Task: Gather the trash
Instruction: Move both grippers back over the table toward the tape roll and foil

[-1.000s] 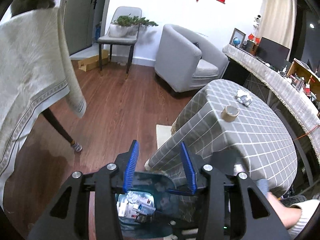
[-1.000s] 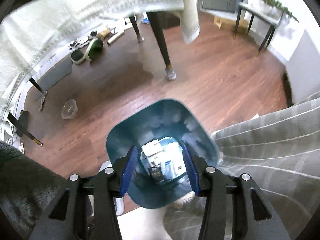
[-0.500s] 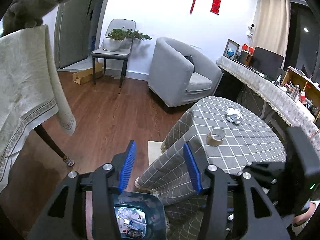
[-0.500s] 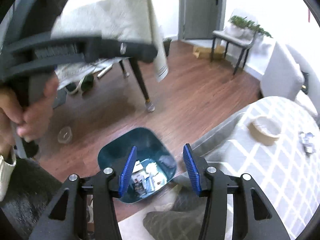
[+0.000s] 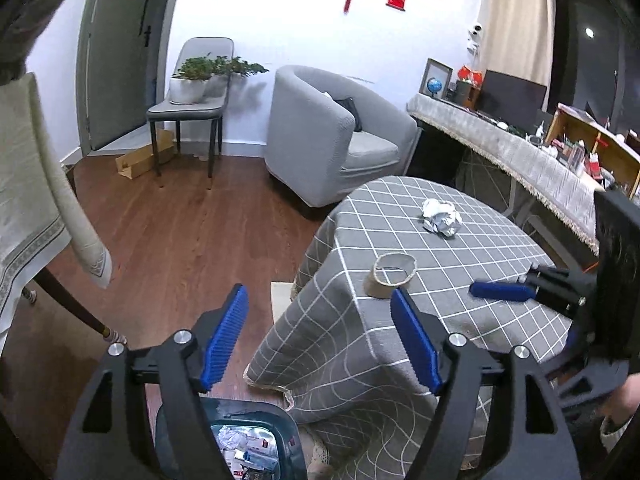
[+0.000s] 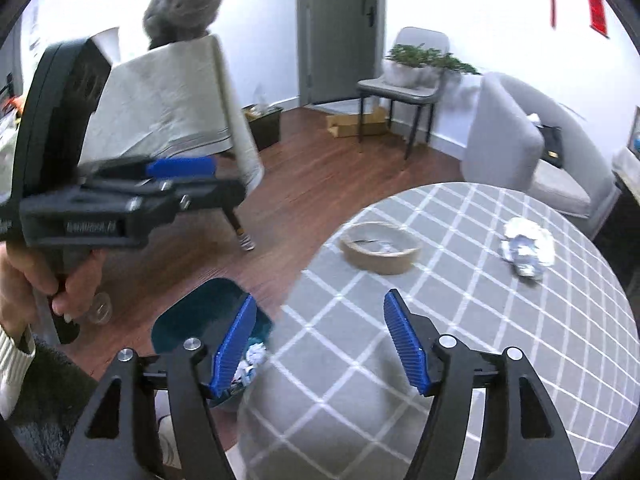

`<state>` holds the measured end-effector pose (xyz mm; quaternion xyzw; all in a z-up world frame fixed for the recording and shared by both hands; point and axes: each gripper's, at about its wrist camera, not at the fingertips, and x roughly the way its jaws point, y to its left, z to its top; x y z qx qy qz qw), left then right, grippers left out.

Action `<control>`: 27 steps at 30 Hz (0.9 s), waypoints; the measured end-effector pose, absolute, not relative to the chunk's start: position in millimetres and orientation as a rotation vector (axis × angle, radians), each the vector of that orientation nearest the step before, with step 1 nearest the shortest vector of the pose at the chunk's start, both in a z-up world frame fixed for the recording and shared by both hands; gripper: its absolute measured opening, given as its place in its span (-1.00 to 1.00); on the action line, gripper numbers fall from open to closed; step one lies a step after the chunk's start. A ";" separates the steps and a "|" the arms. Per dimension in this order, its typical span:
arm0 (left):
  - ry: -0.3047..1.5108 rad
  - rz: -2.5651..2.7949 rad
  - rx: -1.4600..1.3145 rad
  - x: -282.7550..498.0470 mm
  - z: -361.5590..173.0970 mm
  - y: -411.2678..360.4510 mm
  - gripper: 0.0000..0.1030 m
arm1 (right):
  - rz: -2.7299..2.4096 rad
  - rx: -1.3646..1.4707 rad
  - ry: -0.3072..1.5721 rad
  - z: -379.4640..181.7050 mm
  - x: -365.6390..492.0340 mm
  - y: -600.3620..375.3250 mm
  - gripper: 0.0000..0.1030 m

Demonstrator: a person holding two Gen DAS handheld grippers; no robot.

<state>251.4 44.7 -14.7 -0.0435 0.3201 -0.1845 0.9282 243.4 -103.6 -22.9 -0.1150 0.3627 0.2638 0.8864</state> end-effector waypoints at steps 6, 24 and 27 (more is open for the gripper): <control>0.667 -0.427 -0.070 262.5 -20.1 25.6 0.57 | 0.479 -0.197 0.722 -13.1 258.8 -133.0 0.41; 0.682 -0.540 0.040 290.6 -37.8 -43.0 0.65 | 0.315 -0.010 0.690 -12.2 296.3 -209.0 0.69; 0.697 -0.543 0.041 298.8 -43.0 -49.0 0.56 | 0.308 0.008 0.696 -14.4 306.8 -217.2 0.69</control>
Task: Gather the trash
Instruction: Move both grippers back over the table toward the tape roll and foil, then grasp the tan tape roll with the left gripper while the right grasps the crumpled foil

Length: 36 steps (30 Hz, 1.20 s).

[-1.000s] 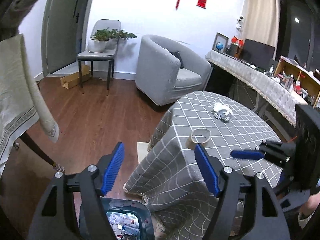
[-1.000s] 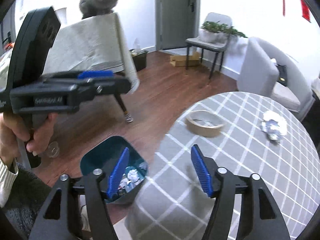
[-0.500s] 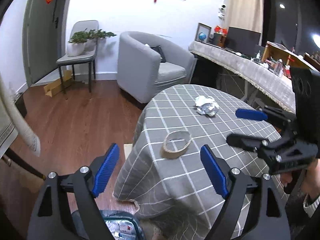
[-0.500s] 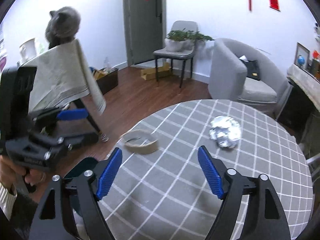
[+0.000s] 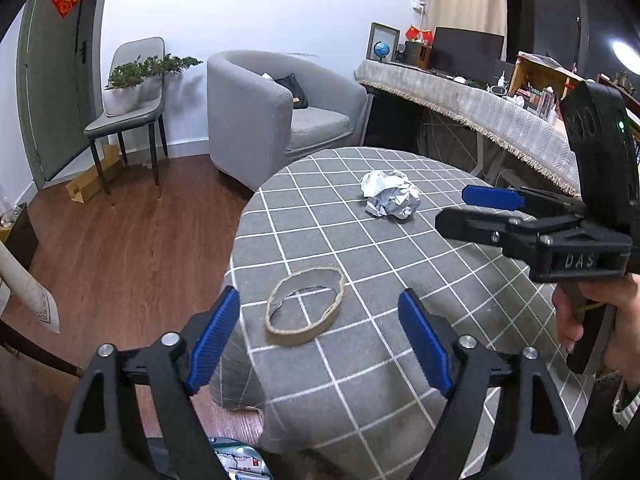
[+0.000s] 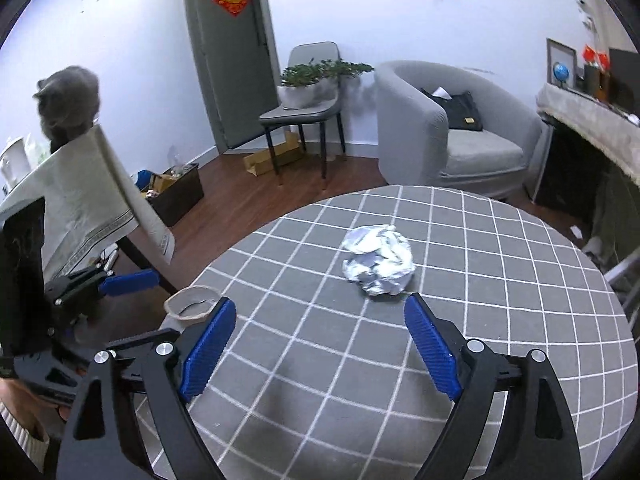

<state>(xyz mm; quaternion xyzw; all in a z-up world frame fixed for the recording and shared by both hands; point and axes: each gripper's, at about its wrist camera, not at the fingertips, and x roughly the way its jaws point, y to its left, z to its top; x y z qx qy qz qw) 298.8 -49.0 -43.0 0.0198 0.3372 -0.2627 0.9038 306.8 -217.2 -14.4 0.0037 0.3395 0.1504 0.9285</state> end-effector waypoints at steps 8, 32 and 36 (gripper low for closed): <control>0.743 -0.536 0.002 317.0 -55.0 -57.5 0.30 | 0.269 0.017 0.735 -24.2 331.1 -236.5 0.71; 0.756 -0.462 -0.157 327.2 -50.3 -45.2 -0.06 | 0.209 -0.041 0.782 -36.7 376.4 -217.7 0.71; 0.756 -0.441 -0.186 326.2 -48.4 -36.0 -0.06 | 0.193 -0.032 0.801 -42.6 383.9 -221.0 0.71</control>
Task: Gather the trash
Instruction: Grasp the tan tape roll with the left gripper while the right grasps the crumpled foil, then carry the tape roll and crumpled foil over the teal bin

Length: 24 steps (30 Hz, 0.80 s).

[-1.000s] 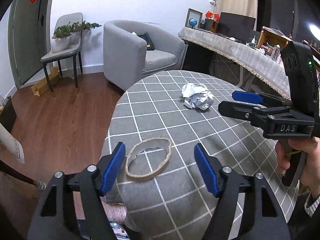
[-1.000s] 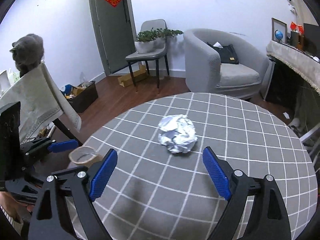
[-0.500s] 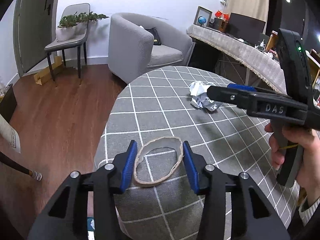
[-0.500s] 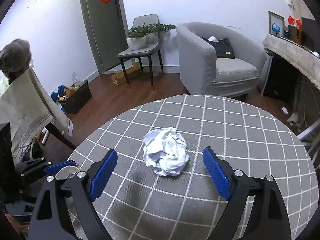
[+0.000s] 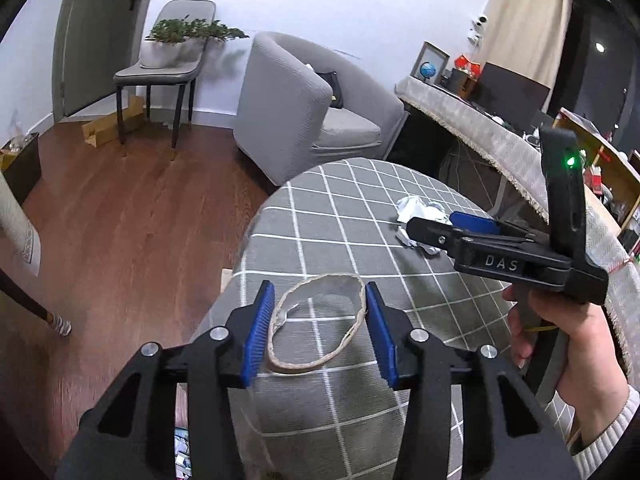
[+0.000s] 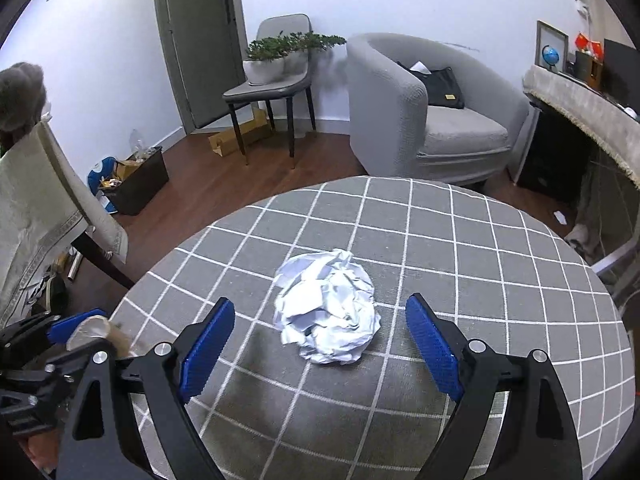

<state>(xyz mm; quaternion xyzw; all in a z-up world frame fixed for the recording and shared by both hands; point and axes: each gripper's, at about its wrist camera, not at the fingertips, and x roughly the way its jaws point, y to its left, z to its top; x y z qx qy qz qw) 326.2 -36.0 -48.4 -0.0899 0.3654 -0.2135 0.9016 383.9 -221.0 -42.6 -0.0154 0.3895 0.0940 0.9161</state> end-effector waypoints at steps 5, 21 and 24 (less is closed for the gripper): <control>0.760 -0.411 -0.192 324.3 -48.0 -22.5 -0.06 | 0.187 -0.031 0.816 -44.8 389.0 -217.0 0.51; 0.782 -0.348 -0.193 307.9 -50.1 27.3 -0.06 | 0.154 -0.094 0.826 -48.1 394.2 -192.0 -0.08; 0.780 -0.331 -0.200 304.0 -48.9 37.8 -0.06 | 0.160 -0.090 0.812 -43.1 390.8 -187.6 -0.08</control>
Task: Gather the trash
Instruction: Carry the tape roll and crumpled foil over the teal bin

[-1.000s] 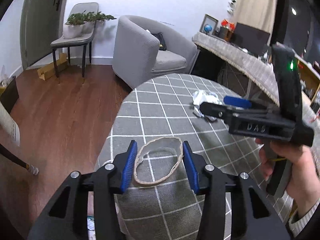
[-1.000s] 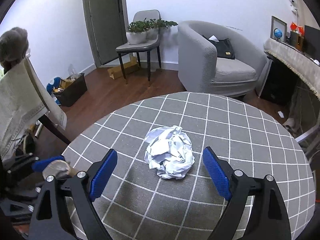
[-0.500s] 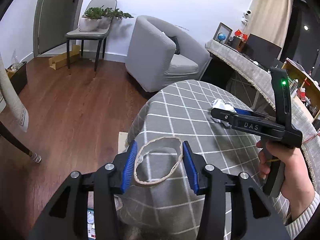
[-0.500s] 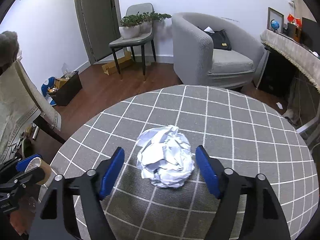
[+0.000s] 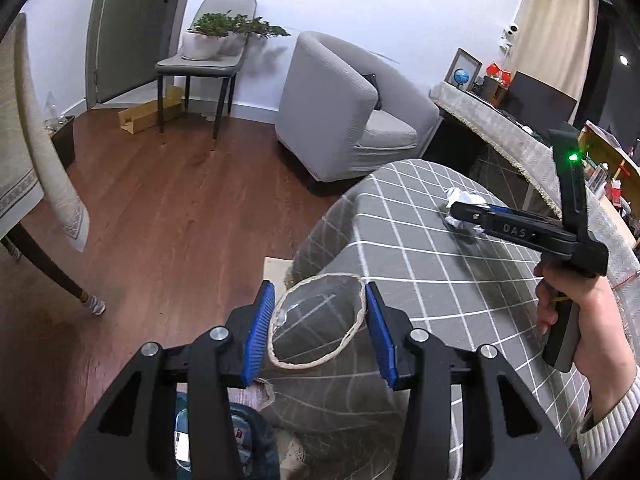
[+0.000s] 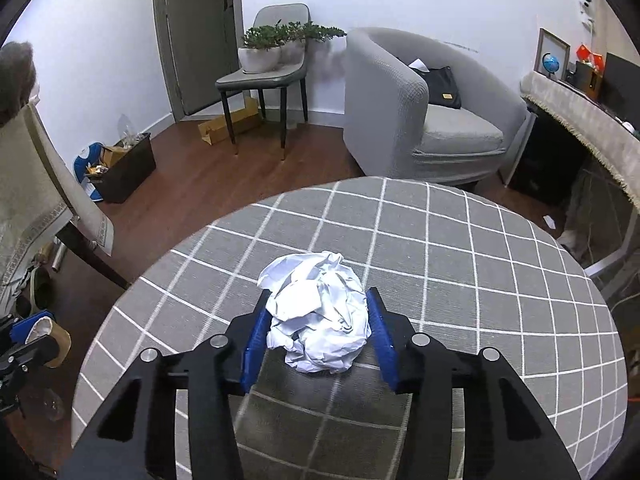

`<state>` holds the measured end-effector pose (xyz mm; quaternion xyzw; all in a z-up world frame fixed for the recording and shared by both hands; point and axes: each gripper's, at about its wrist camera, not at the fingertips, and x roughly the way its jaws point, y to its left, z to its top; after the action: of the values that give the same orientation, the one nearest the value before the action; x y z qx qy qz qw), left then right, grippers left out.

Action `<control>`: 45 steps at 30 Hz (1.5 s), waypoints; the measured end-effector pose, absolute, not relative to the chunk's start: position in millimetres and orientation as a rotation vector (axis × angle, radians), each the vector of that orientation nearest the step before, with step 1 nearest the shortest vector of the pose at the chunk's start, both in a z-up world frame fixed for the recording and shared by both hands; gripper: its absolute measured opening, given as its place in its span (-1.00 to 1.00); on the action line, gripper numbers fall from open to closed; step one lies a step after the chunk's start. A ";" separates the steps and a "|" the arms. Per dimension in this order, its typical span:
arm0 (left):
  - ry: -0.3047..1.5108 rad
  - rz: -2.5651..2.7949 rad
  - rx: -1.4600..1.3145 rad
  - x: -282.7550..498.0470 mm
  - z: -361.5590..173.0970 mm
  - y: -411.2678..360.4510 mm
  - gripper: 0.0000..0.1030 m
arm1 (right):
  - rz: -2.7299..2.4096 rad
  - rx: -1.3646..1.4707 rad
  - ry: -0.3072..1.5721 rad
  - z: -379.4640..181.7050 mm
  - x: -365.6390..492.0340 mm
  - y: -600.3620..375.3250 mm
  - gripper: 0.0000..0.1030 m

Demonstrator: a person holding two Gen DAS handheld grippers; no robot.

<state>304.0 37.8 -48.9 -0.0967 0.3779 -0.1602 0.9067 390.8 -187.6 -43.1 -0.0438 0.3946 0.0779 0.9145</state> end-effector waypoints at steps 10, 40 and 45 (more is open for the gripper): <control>0.790 -0.286 -0.204 294.3 -50.4 61.5 -0.06 | 0.229 -0.107 0.754 -16.6 374.4 -150.3 -0.08; 1.072 -0.120 -0.048 255.9 -140.9 108.4 -0.06 | 0.553 -0.097 0.796 -45.6 295.1 -24.6 -0.08; 1.171 -0.114 -0.001 249.0 -169.9 109.9 -0.06 | 0.594 -0.127 0.806 -52.9 286.9 -3.5 -0.08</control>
<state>249.0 109.9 -169.9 -0.0004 0.5524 -0.0539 0.8318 286.9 -3.5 -52.9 -0.0607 0.3862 0.2843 0.8754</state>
